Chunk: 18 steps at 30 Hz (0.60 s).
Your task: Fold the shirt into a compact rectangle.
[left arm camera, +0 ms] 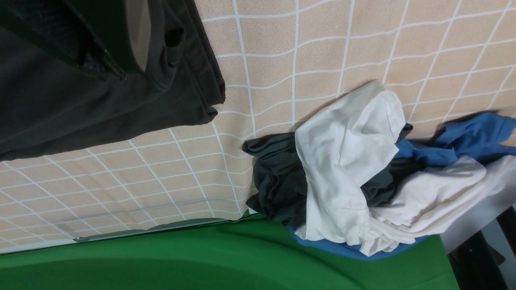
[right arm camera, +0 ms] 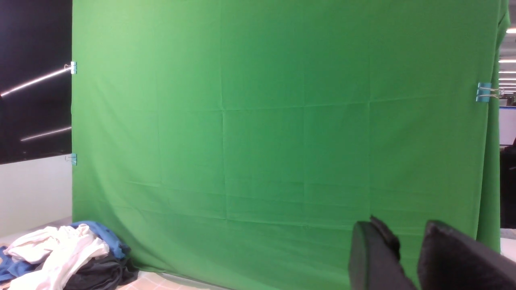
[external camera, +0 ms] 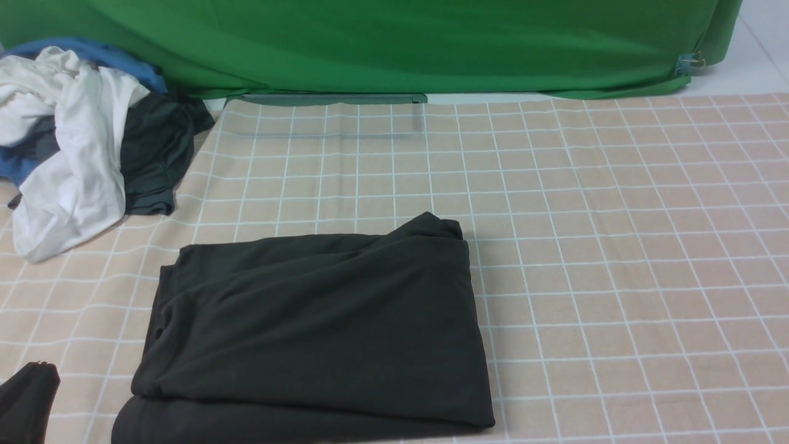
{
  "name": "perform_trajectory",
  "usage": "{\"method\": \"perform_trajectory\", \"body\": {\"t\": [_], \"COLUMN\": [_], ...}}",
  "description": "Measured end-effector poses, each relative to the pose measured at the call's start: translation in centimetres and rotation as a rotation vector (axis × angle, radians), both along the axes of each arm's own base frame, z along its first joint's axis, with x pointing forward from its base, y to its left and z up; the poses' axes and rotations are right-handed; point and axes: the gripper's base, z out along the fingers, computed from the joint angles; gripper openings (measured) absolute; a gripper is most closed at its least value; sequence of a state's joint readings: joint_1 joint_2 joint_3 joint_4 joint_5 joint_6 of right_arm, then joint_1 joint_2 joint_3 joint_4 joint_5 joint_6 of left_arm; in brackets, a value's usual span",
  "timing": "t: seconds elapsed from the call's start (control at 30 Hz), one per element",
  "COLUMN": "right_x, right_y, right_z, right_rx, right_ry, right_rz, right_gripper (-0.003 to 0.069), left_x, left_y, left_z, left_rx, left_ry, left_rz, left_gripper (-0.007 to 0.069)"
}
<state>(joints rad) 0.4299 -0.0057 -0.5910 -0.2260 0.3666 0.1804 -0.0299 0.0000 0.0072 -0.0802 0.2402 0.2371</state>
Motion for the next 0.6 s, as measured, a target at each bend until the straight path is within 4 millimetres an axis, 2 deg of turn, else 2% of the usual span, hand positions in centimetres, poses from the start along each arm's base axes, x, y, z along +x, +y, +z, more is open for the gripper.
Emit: {"method": "perform_trajectory", "body": {"t": [0.3,0.5,0.53,0.6], "right_x": [0.2,2.8,3.7,4.5], "right_y": [0.1,1.1,1.2,1.1], "right_z": [-0.3,-4.7,-6.5,-8.5], "right_rx": [0.000,-0.041,-0.058,-0.072], "right_ry": [0.011,0.143,0.204,0.270], "right_rz": [0.000,-0.167,-0.217,-0.280], "right_gripper": [0.0235,0.0235,0.0235,0.0235], "left_x": [0.0,0.0,0.0,0.0], "left_y": [0.0,0.0,0.0,0.0], "left_z": [0.0,0.0,0.0,0.0], "left_rx": [0.000,0.000,0.000,0.000], "left_ry": [0.000,0.000,0.000,0.000], "left_rz": [0.000,0.000,0.000,0.000], "left_gripper": [0.0020,0.0020,0.0020,0.0020]}}
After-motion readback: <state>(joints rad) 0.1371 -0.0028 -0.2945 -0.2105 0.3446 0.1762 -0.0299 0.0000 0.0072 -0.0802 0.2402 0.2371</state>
